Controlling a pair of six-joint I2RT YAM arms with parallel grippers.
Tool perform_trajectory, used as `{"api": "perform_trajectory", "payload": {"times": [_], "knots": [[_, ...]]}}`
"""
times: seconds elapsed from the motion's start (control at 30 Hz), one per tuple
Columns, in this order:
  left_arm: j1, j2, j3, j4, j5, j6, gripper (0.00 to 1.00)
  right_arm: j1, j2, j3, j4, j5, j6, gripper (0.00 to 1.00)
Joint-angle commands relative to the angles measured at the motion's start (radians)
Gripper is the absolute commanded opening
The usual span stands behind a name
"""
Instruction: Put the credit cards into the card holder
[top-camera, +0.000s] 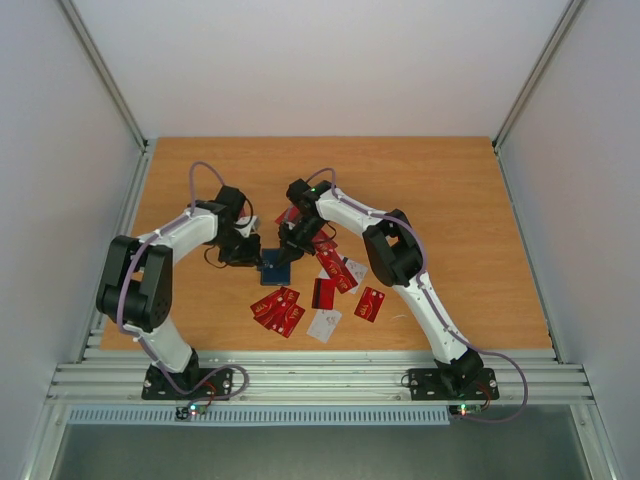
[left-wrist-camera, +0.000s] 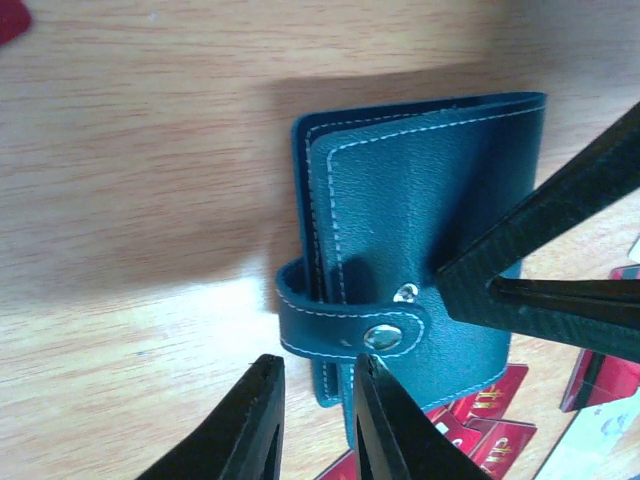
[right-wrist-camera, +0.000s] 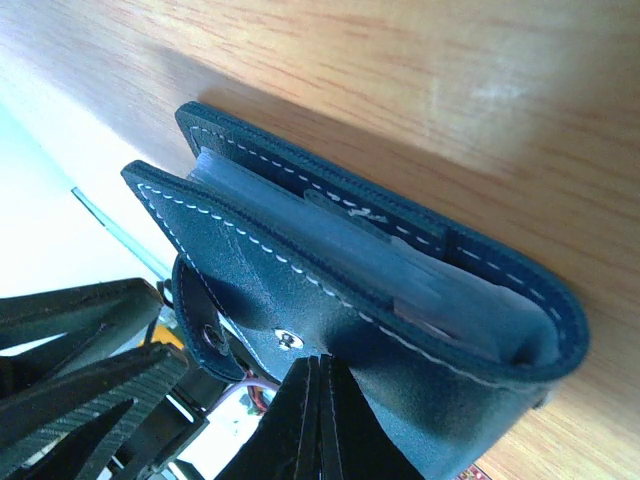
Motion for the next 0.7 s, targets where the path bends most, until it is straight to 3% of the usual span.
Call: {"api": "perform_trajectory", "payload": {"times": [0.0,0.33,0.67], "knots": [[0.007,0.0,-0.005,0.001,-0.051,0.012,0.23,0.002,0.096,-0.04,0.056,0.183,0.021,0.01],[0.023,0.048,-0.026,0.076,0.049,0.038,0.29,0.004,0.098,-0.04,0.057,0.183,0.024,0.01],[0.025,0.098,-0.029,0.11,0.123,0.059,0.28,0.004,0.101,-0.04,0.055,0.185,0.029,0.01]]}}
